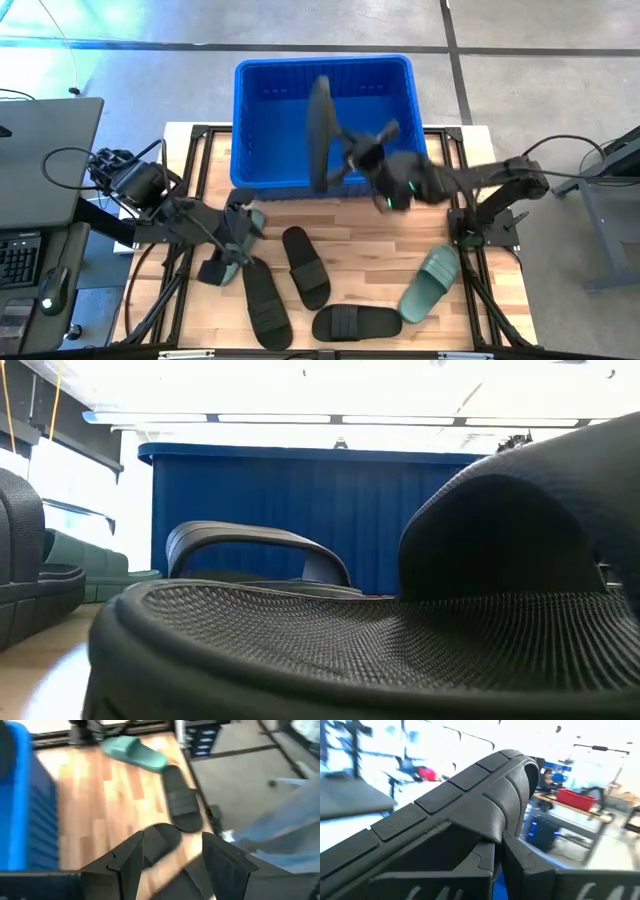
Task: Pick and place slides into bin
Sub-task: Put the black slide into the blue bin
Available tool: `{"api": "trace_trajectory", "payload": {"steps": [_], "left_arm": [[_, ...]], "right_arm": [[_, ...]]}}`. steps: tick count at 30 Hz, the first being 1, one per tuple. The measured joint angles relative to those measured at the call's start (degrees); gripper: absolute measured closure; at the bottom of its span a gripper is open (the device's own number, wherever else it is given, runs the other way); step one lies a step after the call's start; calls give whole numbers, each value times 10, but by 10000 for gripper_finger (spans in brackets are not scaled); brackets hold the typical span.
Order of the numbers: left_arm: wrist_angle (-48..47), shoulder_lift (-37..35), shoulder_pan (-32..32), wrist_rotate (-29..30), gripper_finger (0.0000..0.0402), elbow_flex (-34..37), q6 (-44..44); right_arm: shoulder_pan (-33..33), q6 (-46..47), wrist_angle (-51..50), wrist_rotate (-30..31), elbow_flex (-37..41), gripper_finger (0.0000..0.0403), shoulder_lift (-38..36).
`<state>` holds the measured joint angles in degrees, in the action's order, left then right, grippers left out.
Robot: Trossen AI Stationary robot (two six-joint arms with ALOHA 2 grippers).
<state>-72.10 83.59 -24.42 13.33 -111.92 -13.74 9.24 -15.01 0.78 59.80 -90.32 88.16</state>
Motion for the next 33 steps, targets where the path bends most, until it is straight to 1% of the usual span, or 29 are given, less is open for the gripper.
{"api": "trace_trajectory", "payload": {"steps": [2,4,5,6,8,10,12,15,21,25,29,33], "left_arm": [[0,0,0,41,218,0,0],[0,0,0,83,218,0,0],[2,0,0,105,218,0,-1],[5,0,0,127,218,0,0],[9,0,0,166,218,0,0],[20,0,0,195,218,0,0],[22,0,1,213,218,0,0],[22,0,1,222,218,0,-1],[34,0,1,223,218,0,-2],[37,0,1,233,218,0,-2],[37,0,1,264,218,0,11],[37,0,1,275,218,0,18]], "right_arm": [[-59,27,-75,-54,-20,403,1],[-119,59,-125,-116,-33,403,7],[-148,61,-149,-149,-37,403,13],[-174,53,-164,-168,-38,403,19],[-218,17,-206,-177,-38,403,36],[-252,-5,-258,-160,-36,403,59],[-284,-22,-298,-158,-35,403,84],[-326,-64,-306,-188,-35,403,124],[-385,-121,-296,-224,-35,397,214],[-406,-150,-300,-252,-35,388,262],[-411,-151,-300,-260,-35,362,295],[-415,-151,-308,-258,-35,321,310]]}}
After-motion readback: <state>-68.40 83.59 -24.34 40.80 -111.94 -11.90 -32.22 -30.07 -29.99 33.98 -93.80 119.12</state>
